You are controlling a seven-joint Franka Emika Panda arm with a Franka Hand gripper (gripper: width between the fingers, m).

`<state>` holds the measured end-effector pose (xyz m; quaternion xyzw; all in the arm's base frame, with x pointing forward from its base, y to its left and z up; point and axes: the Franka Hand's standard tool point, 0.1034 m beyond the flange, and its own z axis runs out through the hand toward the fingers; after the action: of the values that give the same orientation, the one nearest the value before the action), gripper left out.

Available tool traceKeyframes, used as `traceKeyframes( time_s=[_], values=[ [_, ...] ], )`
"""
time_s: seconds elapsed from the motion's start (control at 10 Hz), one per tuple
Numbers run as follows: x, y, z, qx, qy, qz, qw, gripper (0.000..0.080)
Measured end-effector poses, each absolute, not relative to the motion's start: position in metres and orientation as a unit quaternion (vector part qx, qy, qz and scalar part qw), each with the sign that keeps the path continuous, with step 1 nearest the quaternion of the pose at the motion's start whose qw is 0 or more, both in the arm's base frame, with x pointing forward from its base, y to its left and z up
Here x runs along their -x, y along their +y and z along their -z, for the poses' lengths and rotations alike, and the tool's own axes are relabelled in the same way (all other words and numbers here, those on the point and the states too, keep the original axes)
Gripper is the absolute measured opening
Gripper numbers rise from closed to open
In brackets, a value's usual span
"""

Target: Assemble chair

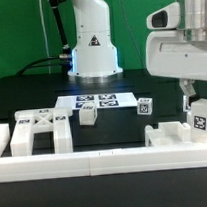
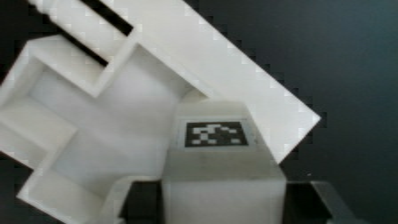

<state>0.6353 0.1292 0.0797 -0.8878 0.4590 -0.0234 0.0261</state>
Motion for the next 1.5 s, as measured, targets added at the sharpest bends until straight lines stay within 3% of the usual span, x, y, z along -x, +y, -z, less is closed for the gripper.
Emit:
traceKeyframes(
  time_s=[0.1,0.2,0.3,0.5,1.5],
  values=[
    [-0.6351,0.1296,-0.0793,0.888,0.459,0.023,0.026,0.0288],
    [-0.6351,0.1298,-0.0793,0.897,0.44,0.024,0.026,0.0468],
    [-0.6344,0.1312,-0.0796,0.907,0.42,0.023,0.024,0.0591],
    [-0.6346,0.1317,-0.08,0.952,0.305,0.027,0.021,0.0638],
    [-0.6361,0.1275,-0.0809,0.991,-0.132,0.033,0.007,0.0649]
  ],
)
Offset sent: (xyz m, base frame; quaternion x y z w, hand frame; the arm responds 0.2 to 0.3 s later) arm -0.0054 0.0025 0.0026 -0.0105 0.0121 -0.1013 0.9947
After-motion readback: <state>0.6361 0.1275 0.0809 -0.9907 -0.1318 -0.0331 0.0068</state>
